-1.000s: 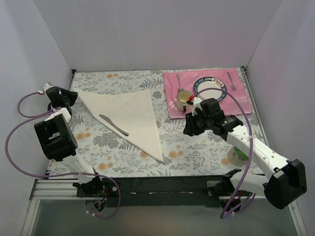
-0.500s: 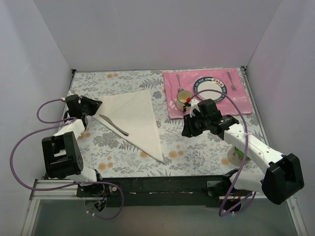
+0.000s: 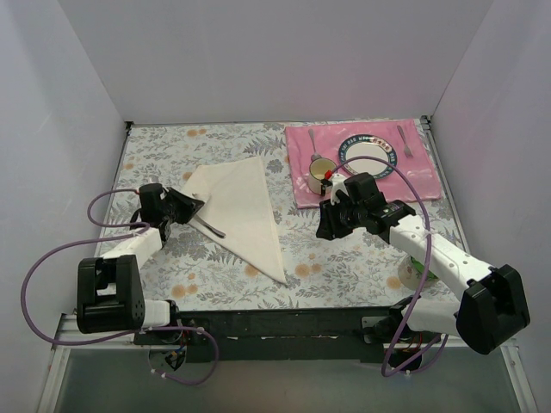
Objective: Fold the napkin, place the utensils inside, and roll it up
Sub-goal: Fold the napkin
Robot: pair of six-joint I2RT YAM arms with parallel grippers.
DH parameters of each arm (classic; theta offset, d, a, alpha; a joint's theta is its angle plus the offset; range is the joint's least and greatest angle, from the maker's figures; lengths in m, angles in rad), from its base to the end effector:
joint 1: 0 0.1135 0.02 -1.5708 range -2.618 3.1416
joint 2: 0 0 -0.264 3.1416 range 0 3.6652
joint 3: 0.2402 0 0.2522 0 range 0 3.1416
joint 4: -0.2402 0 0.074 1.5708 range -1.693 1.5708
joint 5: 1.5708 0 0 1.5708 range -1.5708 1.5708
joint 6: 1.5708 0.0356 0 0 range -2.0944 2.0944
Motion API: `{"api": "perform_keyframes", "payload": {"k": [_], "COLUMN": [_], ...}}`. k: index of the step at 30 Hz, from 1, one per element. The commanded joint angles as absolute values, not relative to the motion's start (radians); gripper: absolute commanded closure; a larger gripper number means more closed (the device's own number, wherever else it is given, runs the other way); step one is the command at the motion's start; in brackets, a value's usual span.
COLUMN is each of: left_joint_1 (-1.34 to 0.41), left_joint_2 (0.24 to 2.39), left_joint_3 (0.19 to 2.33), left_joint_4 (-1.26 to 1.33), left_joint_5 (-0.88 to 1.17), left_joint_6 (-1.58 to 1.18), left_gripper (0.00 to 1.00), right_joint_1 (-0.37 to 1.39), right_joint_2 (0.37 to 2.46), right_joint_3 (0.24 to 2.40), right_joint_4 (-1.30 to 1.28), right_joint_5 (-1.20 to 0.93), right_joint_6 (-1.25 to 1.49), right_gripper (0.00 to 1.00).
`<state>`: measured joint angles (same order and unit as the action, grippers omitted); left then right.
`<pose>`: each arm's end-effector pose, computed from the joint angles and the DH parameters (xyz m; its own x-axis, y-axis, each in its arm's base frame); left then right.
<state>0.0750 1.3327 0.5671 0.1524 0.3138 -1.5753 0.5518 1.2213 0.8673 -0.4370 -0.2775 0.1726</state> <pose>0.2642 0.0088 0.1815 -0.1779 -0.9672 0.1813 -0.5747 -0.0475 -0.8170 0.2131 0.1426 0.2559 -0.7113 -0.2439 -0.6592 -0.5543 0.7714 0.3127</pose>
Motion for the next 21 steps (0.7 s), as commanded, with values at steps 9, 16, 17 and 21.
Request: {"api": "perform_keyframes", "payload": {"k": [9,16,17,21], "left_joint_1": [0.034,0.028,0.028,0.028], "left_joint_2": [1.236,1.236,1.236,1.221], "left_joint_3": [0.529,0.495,0.494,0.488], "left_joint_4": [0.066,0.032,0.025,-0.026], "left_joint_5": [0.318,0.331,0.333,0.327], "left_joint_6": [-1.532,-1.536,-1.536,-1.532], "left_gripper": [0.91,0.87,0.87,0.81], "right_joint_1": [0.555,0.555,0.557,0.557], "right_joint_2": [1.244,1.259,1.259,1.264], "right_joint_3": [0.868,0.871,0.870,0.867], "right_joint_4": [-0.376,-0.368,-0.368,-0.367], "right_joint_5": [-0.319,-0.328,-0.328,-0.331], "right_joint_6": [0.183,0.187,0.186,0.184], "right_gripper": [0.61,0.60,0.60,0.60]}}
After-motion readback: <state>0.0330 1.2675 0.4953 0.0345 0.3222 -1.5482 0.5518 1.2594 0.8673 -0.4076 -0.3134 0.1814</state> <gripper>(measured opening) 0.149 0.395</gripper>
